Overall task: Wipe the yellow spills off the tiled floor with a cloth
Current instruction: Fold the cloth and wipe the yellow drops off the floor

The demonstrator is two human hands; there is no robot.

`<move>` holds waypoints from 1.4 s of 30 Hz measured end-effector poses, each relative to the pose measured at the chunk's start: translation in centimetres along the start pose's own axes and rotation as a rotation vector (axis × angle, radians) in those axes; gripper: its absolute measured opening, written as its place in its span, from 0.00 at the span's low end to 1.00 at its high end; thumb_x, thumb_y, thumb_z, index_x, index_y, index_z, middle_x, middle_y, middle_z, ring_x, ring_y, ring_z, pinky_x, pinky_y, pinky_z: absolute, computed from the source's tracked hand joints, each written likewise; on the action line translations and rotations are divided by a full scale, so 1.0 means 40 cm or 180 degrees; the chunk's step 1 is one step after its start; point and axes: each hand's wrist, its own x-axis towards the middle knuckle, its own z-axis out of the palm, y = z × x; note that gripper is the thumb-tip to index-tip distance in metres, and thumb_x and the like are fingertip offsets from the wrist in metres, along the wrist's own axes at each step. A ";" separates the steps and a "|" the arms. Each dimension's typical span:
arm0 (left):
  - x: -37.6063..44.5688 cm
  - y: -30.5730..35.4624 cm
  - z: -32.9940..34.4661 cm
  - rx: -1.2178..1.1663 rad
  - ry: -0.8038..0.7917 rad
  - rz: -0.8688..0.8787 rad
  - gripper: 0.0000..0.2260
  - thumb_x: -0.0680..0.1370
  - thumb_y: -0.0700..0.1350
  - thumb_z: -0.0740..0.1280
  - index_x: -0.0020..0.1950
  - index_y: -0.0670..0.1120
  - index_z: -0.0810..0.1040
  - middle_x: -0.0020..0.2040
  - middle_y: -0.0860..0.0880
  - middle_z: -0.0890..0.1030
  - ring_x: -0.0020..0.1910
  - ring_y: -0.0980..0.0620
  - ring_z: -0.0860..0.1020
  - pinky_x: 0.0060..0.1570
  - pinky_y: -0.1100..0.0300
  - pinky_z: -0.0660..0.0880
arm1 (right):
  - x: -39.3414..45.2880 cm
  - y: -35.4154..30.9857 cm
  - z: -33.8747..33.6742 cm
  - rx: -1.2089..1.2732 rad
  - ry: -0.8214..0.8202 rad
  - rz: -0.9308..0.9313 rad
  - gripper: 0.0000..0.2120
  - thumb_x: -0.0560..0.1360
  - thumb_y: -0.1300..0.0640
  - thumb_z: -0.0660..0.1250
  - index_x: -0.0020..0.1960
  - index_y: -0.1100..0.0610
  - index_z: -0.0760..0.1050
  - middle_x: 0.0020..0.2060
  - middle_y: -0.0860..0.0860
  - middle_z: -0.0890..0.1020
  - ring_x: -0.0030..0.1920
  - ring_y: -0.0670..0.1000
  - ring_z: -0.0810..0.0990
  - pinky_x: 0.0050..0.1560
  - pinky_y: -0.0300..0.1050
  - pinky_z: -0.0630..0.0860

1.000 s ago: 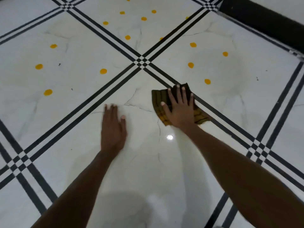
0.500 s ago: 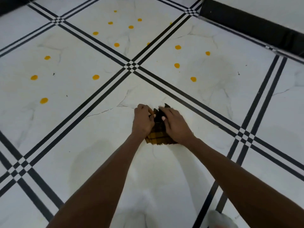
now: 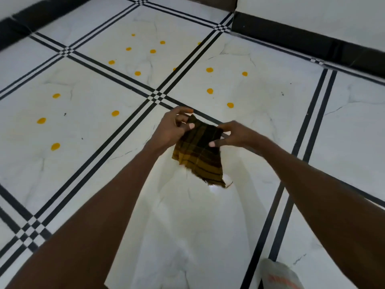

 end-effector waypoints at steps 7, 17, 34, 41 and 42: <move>0.066 0.104 0.002 0.0129 0.0489 0.0880 0.08 0.77 0.34 0.71 0.53 0.42 0.85 0.46 0.52 0.87 0.48 0.61 0.84 0.51 0.69 0.77 | -0.058 -0.075 -0.181 -0.0168 0.1061 -0.0231 0.15 0.71 0.52 0.81 0.51 0.59 0.82 0.45 0.56 0.85 0.48 0.56 0.84 0.50 0.52 0.80; 0.035 -0.134 0.061 0.1513 -0.0783 -0.0007 0.12 0.78 0.31 0.70 0.56 0.45 0.85 0.51 0.47 0.87 0.47 0.62 0.82 0.53 0.67 0.78 | -0.067 0.049 0.001 -0.1709 -0.0329 0.0370 0.13 0.77 0.43 0.74 0.51 0.53 0.85 0.48 0.49 0.84 0.53 0.54 0.82 0.51 0.49 0.79; 0.333 -0.310 0.089 0.2970 0.0594 0.0454 0.26 0.86 0.52 0.51 0.82 0.44 0.62 0.83 0.42 0.62 0.83 0.37 0.57 0.81 0.40 0.56 | 0.241 0.317 0.067 -0.1910 0.1819 0.0139 0.32 0.83 0.33 0.45 0.84 0.44 0.56 0.85 0.51 0.56 0.86 0.55 0.50 0.80 0.75 0.45; 0.338 -0.323 0.113 0.3208 0.0751 0.0387 0.25 0.87 0.52 0.47 0.85 0.51 0.50 0.86 0.50 0.51 0.85 0.48 0.46 0.84 0.46 0.49 | 0.468 0.323 -0.081 -0.1831 0.1775 0.0143 0.33 0.84 0.34 0.44 0.85 0.46 0.54 0.86 0.52 0.54 0.86 0.56 0.50 0.81 0.72 0.44; 0.343 -0.318 0.114 0.3228 0.0731 0.0326 0.25 0.88 0.53 0.46 0.85 0.52 0.49 0.86 0.51 0.49 0.85 0.48 0.45 0.84 0.46 0.49 | 0.494 0.313 -0.096 -0.1823 0.1744 0.0112 0.33 0.84 0.34 0.44 0.85 0.46 0.54 0.86 0.53 0.54 0.86 0.57 0.50 0.81 0.72 0.45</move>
